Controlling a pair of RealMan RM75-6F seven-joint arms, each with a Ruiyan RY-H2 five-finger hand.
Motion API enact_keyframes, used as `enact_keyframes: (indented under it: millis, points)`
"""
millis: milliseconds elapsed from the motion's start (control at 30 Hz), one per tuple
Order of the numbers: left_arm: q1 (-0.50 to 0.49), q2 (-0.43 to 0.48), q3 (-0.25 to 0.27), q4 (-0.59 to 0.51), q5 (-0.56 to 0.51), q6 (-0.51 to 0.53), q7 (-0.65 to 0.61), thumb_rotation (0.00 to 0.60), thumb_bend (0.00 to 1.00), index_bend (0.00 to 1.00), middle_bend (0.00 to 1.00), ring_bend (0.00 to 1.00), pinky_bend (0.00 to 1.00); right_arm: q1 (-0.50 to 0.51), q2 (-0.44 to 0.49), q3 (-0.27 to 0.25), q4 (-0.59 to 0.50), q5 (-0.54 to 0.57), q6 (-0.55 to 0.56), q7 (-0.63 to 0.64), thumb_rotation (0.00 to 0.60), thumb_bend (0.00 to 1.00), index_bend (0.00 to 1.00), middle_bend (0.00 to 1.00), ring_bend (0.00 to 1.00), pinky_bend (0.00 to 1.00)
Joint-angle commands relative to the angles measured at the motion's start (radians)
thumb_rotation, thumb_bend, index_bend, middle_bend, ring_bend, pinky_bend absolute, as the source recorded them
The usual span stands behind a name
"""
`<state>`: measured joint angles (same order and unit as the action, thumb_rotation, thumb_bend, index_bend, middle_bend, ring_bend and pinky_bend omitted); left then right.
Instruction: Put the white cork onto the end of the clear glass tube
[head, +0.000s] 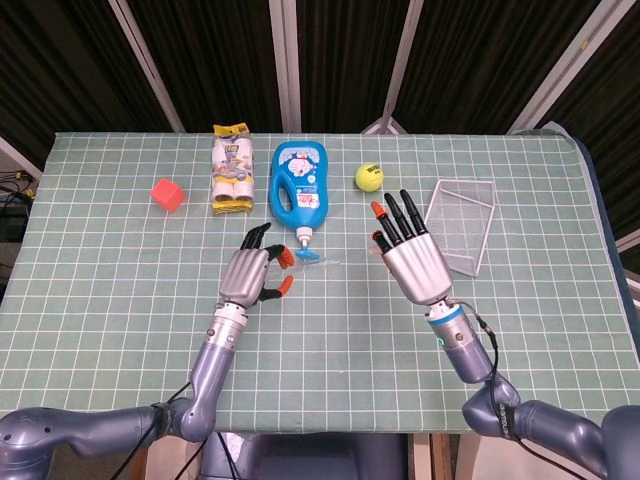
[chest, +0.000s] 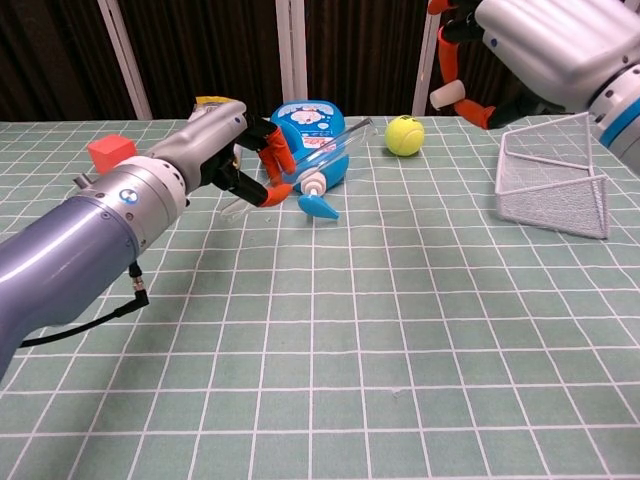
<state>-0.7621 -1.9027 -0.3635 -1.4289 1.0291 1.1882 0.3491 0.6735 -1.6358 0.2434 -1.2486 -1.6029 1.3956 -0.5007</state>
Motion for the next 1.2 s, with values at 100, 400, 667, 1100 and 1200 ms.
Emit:
enact_keyframes:
  millis: [100,400,667,1100,1200]
  points:
    - [-0.004,-0.029,-0.028,-0.001,-0.041,0.027,0.025,0.6,0.6,0.54,0.53,0.05,0.0,0.025,-0.053,0.014,0.051,0.015,-0.008,-0.032,0.6,0.46,0.59,0.2,0.05,0.03]
    - [-0.014,-0.068,-0.068,-0.004,-0.124,0.048,0.075,0.6,0.6,0.54,0.54,0.05,0.0,0.049,-0.107,0.023,0.11,0.034,-0.017,-0.048,0.6,0.46,0.59,0.2,0.05,0.03]
    - [-0.024,-0.08,-0.089,-0.016,-0.185,0.056,0.123,0.6,0.61,0.54,0.54,0.05,0.0,0.064,-0.14,0.024,0.148,0.043,-0.022,-0.046,0.6,0.46,0.59,0.2,0.05,0.03]
    - [-0.054,-0.07,-0.105,-0.033,-0.247,0.047,0.198,0.6,0.61,0.54,0.54,0.05,0.0,0.079,-0.17,0.014,0.197,0.049,-0.028,-0.028,0.6,0.46,0.59,0.2,0.05,0.03]
    - [-0.059,-0.072,-0.105,-0.035,-0.257,0.047,0.208,0.6,0.61,0.54,0.54,0.05,0.0,0.081,-0.177,0.011,0.204,0.049,-0.027,-0.025,0.6,0.46,0.59,0.2,0.05,0.03]
